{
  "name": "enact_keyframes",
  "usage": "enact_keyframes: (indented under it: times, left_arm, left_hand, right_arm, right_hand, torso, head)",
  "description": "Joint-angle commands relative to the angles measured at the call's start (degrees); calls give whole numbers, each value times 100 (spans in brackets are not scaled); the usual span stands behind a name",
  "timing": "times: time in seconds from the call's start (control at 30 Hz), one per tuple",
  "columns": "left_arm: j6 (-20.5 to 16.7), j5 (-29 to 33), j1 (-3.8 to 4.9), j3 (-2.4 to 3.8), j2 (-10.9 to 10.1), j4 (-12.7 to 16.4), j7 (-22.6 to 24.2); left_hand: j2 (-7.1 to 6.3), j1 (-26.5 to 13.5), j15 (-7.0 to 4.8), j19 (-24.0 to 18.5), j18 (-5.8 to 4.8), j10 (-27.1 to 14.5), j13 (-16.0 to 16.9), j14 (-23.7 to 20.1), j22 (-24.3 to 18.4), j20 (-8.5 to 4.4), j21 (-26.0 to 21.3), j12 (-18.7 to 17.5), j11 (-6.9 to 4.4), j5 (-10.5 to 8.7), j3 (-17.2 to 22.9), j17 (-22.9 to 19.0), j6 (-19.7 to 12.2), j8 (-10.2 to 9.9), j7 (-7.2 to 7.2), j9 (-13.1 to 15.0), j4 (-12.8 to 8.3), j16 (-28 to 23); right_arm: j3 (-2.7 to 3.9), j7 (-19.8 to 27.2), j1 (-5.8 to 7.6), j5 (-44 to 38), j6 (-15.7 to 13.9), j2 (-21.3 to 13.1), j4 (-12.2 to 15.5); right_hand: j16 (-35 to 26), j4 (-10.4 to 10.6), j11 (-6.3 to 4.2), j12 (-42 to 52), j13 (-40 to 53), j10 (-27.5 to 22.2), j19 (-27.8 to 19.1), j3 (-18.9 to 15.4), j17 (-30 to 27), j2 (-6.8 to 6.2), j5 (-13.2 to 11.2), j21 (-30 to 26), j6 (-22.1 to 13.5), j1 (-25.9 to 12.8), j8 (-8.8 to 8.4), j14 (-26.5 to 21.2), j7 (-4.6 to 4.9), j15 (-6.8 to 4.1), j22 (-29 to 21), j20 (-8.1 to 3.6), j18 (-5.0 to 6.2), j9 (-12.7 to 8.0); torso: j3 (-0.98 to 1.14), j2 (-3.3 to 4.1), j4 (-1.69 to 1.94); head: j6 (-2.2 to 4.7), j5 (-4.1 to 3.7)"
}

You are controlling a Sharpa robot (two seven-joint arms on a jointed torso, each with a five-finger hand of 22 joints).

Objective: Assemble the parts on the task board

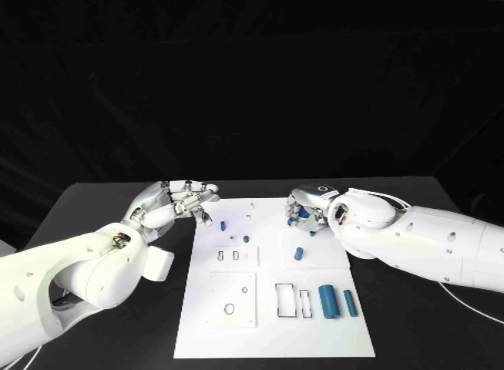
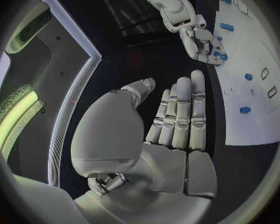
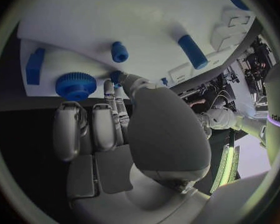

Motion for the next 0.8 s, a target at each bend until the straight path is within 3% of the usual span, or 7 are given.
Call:
enact_keyframes:
  times: [0.03,0.3,0.33,0.4,0.8]
  left_arm:
    - [114,-21,11,7,-6,3,37]
    - [132,-20,13,8,-5,-1,30]
    - [132,-20,14,8,-6,-1,29]
    - [133,-20,14,8,-6,-1,28]
    - [165,-16,16,8,13,-52,33]
  left_hand:
    - [-17,14,4,-43,14,-32,9,-47,5,-8,32,-2,-4,-1,41,5,-29,3,-2,9,2,26]
    - [-8,26,5,-61,14,-36,10,-60,18,-6,49,-3,-3,2,55,4,-30,3,-1,13,-4,32]
    - [-8,26,5,-61,14,-36,10,-60,18,-6,49,-3,-3,2,55,4,-30,3,-1,13,-4,32]
    - [-2,35,6,-71,15,-36,11,-66,26,-5,61,-3,-2,3,66,3,-29,4,0,16,-9,37]
    - [5,64,6,-99,18,-41,14,-82,54,-3,101,-3,-1,3,94,1,-32,4,1,24,-30,53]
  right_arm:
    - [-4,24,-17,-63,118,27,-2]
    - [-5,-37,-23,-89,44,67,-58]
    - [-5,-54,-23,-115,-23,71,-58]
    - [-5,-72,-24,-144,-106,74,-56]
    - [-3,-220,-24,-165,-1389,136,94]
  right_hand:
    - [32,6,-1,20,11,71,34,48,11,83,24,47,53,3,32,249,-5,3,18,-11,-58,19]
    - [88,-77,-43,37,40,222,44,211,41,195,39,106,190,74,123,249,-33,-30,105,-34,-68,112]
    - [106,-127,-54,41,56,272,47,295,49,250,-140,125,225,109,150,249,-44,-47,133,-47,-72,145]
    - [112,-176,-68,43,71,307,45,367,44,289,-227,134,247,139,168,246,-43,-52,148,-55,-73,171]
    - [137,-252,-75,24,110,353,61,494,38,361,-244,186,275,87,214,244,-42,-59,229,-66,-85,250]
  torso:
    - [-2,7,-4]
    - [7,19,-8]
    - [6,19,-9]
    - [6,20,-11]
    - [3,20,3]
  head:
    - [-7,11]
    - [2,25]
    - [4,26]
    - [6,27]
    - [38,24]
